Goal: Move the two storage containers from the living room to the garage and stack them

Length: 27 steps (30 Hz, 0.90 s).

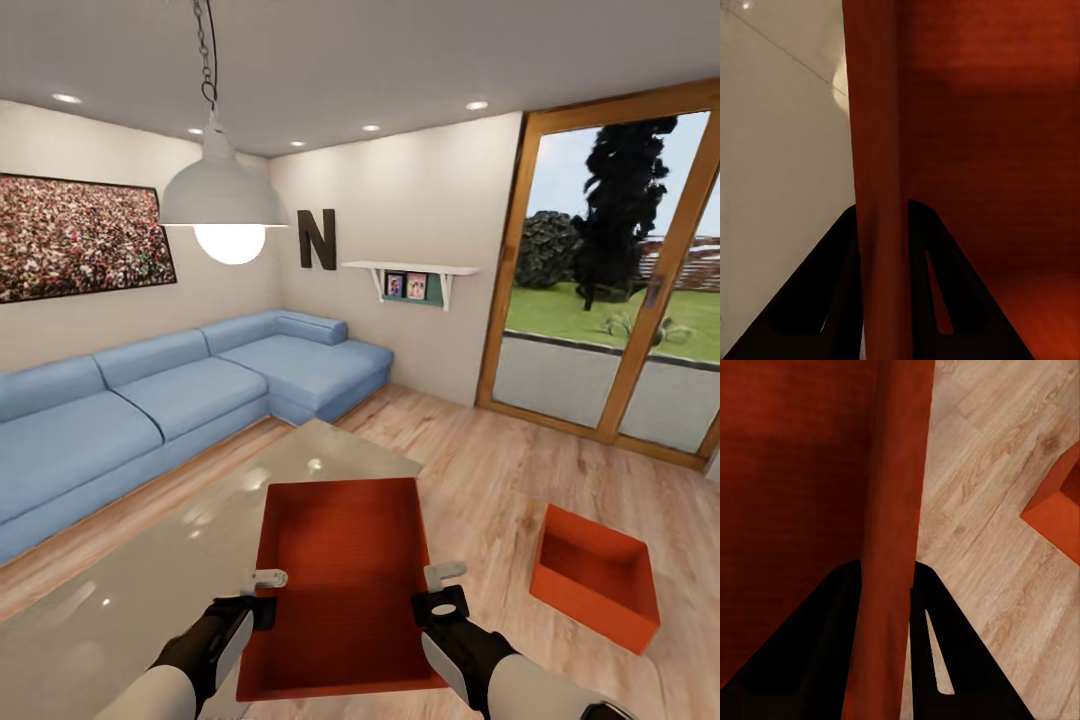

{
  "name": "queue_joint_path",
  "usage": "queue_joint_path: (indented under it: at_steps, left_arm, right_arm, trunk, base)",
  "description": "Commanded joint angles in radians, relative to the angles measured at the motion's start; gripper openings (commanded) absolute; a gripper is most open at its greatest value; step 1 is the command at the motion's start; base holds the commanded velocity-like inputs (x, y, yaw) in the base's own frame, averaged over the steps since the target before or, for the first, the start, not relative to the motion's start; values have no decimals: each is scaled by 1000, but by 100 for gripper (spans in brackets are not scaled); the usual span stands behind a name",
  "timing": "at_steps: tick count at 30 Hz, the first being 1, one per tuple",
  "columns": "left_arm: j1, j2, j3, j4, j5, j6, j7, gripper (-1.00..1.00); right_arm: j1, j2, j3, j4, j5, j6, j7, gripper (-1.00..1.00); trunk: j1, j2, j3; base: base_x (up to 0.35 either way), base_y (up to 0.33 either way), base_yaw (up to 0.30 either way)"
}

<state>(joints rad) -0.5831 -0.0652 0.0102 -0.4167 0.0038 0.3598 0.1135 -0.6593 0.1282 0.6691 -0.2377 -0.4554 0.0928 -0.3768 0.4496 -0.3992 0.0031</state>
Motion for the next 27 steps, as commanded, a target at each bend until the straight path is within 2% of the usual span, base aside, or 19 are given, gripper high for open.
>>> queue_joint_path:
  at_steps: [1, 27]
  left_arm:
    - [0, -1, -3, 0, 16, 4, 3, -100]
    - [0, -1, -3, 0, 16, 4, 2, -100]
  right_arm:
    - [0, 8, 6, -23, 0, 7, -2, -100]
    - [0, 8, 6, -22, 0, 7, -2, -100]
  trunk:
    - [0, -1, 0]
    - [0, -1, 0]
  base:
    - [0, -42, 286]
    - [0, -1, 286]
